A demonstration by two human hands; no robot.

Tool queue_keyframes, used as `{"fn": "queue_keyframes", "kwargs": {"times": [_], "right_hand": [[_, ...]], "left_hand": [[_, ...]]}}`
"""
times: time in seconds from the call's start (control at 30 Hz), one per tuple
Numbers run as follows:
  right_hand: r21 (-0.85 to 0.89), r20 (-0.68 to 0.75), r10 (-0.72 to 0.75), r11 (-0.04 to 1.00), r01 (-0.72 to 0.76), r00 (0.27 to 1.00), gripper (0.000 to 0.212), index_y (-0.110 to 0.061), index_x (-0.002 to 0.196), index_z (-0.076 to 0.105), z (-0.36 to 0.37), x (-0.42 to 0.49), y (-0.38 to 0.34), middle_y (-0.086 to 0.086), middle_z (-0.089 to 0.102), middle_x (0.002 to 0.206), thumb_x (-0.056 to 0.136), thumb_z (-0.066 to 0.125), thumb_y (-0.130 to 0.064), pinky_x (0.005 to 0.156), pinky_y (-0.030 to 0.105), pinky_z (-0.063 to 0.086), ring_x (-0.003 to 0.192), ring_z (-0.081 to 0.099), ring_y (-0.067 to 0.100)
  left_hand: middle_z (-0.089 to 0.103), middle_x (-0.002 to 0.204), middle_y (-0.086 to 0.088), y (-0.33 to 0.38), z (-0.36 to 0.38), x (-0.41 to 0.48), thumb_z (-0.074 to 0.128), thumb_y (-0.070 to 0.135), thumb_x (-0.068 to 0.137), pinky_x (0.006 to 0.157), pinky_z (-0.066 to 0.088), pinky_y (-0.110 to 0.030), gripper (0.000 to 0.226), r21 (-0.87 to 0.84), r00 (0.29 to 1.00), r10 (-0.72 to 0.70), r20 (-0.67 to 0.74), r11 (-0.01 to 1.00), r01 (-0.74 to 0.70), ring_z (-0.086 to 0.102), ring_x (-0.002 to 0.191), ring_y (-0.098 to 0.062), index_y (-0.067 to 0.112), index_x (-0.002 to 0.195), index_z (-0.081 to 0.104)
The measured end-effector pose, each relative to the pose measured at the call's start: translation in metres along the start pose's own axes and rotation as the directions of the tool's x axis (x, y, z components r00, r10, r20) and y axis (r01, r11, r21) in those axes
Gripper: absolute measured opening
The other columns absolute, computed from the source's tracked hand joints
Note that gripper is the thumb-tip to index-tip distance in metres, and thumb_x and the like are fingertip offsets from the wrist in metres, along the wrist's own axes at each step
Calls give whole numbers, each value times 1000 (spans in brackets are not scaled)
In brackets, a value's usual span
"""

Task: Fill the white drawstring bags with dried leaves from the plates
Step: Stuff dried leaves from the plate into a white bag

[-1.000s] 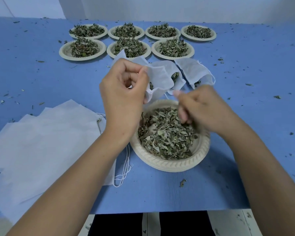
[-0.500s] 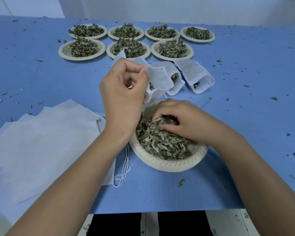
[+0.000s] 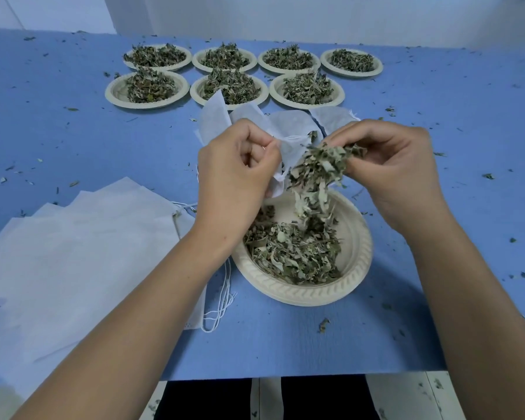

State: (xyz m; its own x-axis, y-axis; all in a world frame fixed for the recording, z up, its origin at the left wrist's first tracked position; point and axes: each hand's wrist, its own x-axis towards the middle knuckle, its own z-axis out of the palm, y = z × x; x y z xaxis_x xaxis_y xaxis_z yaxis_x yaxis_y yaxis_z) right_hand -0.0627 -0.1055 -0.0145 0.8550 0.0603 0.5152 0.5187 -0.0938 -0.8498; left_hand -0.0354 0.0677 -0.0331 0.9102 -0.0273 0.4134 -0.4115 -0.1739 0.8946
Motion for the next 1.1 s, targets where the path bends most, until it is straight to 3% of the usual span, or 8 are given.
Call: {"fn": "queue_keyframes", "kwargs": {"times": [0.1, 0.27, 0.4, 0.53, 0.7, 0.8, 0.9, 1.1], "right_hand": [[31, -56, 23, 999, -22, 998, 27, -22, 76, 75, -2, 2, 2, -9, 73, 75, 76, 70, 5, 72, 21, 54, 71, 67, 9], [54, -175, 49, 998, -41, 983, 14, -32, 73, 76, -3, 3, 2, -8, 72, 74, 68, 72, -20, 74, 33, 51, 72, 60, 21], [-62, -114, -11, 998, 4, 993, 23, -21, 79, 72, 3, 0, 2, -9, 73, 76, 77, 72, 2, 71, 20, 53, 72, 67, 10], [-250, -100, -17, 968, -9, 995, 25, -20, 81, 69, 8, -4, 11, 16, 70, 82, 78, 65, 4, 71, 47, 53, 77, 63, 42], [-490, 67, -177, 851, 187, 982, 28, -4, 93, 72, 13, -5, 15, 9, 67, 90, 74, 65, 15, 74, 28, 56, 81, 66, 20], [-370, 78, -128, 917, 147, 989, 39, -18, 101, 58, 12, -6, 12, 4, 51, 103, 74, 63, 10, 74, 23, 50, 89, 62, 22], [-316, 49, -186, 929, 192, 981, 27, -12, 95, 57, 13, -6, 10, 8, 53, 95, 79, 67, 8, 76, 25, 52, 86, 60, 25], [-562, 98, -295, 772, 297, 950, 15, 4, 79, 71, 17, -7, 15, 13, 67, 77, 74, 63, 17, 69, 35, 52, 72, 64, 25]], "left_hand": [[57, 55, -6, 0, 0, 0, 64, 9, 92, 43, 52, -25, 18, -3, 1000, 1, 4, 1000, 0, 60, 40, -9, 14, 75, 61], [56, 51, 8, 0, 0, 0, 63, 11, 93, 50, 56, -36, 18, 31, 999, 2, 41, 999, -3, 61, 43, -11, 15, 76, 61], [57, 52, 4, 3, 1, -2, 62, 8, 92, 43, 51, -26, 17, -4, 998, 26, 60, 1000, -26, 56, 40, -7, 15, 76, 60], [59, 55, -6, 7, 3, -5, 65, 11, 92, 42, 44, -20, 14, -48, 997, 73, 40, 996, -71, 52, 40, -7, 11, 79, 61], [55, 55, -1, 8, 4, -8, 64, 9, 92, 44, 46, -26, 11, -55, 992, 112, 59, 993, -109, 52, 44, -16, 5, 82, 64], [53, 53, 5, 6, 4, -7, 63, 7, 91, 43, 45, -25, 16, -37, 994, 104, 39, 994, -103, 51, 42, -11, 13, 77, 61], [52, 52, 8, 6, 4, -6, 62, 4, 90, 45, 45, -23, 20, -31, 995, 98, 29, 995, -97, 51, 42, -9, 16, 75, 58], [56, 56, 6, 8, 5, -9, 65, 8, 91, 47, 46, -30, 17, -60, 988, 122, 98, 991, -116, 52, 47, -16, 17, 77, 61]]}}
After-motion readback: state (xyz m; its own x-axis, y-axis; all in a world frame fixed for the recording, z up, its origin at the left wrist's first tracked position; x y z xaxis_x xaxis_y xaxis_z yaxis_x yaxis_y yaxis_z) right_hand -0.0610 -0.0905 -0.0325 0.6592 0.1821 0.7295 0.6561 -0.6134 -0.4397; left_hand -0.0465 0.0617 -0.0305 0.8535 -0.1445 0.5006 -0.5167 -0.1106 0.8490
